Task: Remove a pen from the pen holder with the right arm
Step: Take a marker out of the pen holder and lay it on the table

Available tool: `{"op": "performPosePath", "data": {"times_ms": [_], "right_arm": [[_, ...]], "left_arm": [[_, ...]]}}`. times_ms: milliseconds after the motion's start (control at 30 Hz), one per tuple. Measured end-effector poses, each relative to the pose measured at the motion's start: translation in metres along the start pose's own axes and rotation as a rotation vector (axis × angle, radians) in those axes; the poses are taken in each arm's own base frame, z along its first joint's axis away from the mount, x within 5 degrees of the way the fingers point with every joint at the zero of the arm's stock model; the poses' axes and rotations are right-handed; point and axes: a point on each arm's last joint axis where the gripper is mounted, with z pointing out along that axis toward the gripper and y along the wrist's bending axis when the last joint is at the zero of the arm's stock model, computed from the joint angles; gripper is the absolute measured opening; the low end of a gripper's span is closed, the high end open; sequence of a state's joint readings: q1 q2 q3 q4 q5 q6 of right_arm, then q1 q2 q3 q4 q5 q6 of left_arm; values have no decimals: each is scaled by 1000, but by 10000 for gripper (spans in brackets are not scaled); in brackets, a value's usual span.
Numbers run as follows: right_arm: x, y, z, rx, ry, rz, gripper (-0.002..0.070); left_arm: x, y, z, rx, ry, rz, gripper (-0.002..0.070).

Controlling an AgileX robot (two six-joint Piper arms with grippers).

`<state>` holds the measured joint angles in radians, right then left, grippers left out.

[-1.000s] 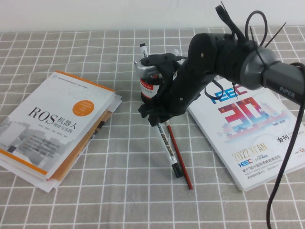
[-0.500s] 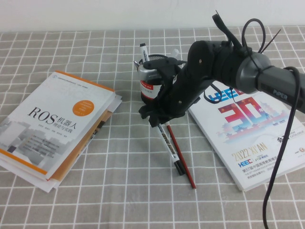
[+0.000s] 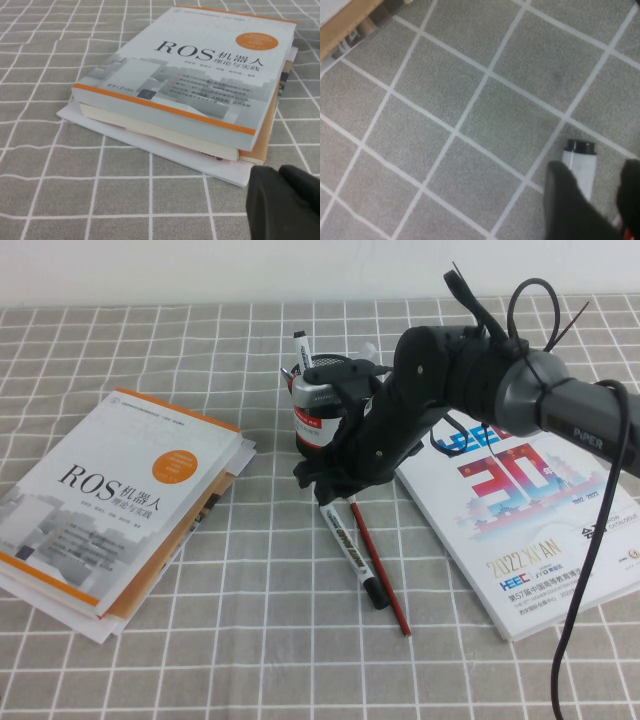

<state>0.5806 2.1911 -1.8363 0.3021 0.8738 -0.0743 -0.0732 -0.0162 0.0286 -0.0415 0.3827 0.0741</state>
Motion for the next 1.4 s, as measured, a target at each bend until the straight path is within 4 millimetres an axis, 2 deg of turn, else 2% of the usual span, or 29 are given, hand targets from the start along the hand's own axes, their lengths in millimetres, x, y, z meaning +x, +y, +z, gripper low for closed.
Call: {"op": "performPosePath", "data": {"times_ms": [167,367,467,567,667,800,900,1133,1233,1400], "right_arm": [[0,0,0,0,-1,1,274],[-2,0,-7,28,-14,-12,289],[-5,5,-28,59,-44,-54,288],[-5,16,-54,79,-57,-101,256],[2,33,-87,86,-92,-149,175],[33,43,-126,92,-139,-183,46],[61,44,-152,90,-183,-189,5],[133,38,-191,90,-177,-186,-10],[157,37,-208,79,-205,-184,-11],[192,36,-224,46,-214,-167,-11]], "left_arm": [[0,0,0,0,0,0,-3],[0,0,0,0,0,0,-3],[0,0,0,0,0,0,-3],[0,0,0,0,0,0,-3],[0,0,0,0,0,0,-3],[0,0,0,0,0,0,-3],[0,0,0,0,0,0,-3],[0,0,0,0,0,0,-3],[0,0,0,0,0,0,-3],[0,0,0,0,0,0,-3]]}}
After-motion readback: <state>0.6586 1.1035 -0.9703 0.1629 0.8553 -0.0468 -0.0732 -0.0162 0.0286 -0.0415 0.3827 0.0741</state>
